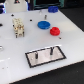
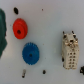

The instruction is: Insert the blue gear onto the right peg, followed by the red gear

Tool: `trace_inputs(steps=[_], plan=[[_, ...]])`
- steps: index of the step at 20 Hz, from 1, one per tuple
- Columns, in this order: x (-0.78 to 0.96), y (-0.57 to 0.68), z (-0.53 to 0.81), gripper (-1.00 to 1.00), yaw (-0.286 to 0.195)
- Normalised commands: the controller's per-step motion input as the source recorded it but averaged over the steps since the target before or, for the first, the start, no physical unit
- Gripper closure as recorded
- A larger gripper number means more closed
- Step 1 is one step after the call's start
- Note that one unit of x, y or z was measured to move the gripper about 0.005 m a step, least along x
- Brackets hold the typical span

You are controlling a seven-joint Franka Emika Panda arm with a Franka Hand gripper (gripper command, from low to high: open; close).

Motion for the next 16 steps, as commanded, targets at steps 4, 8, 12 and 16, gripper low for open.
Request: trace_inputs(steps=[4, 8, 12, 16], plan=[[-0.59, 0.52, -0.15, -1.00, 0.000], [-0.57, 0.55, -0.15, -1.00, 0.000], [-0.55, 0.52, -0.24, -1.00, 0.000], [-0.52, 0.44, -0.36, -1.00, 0.000]])
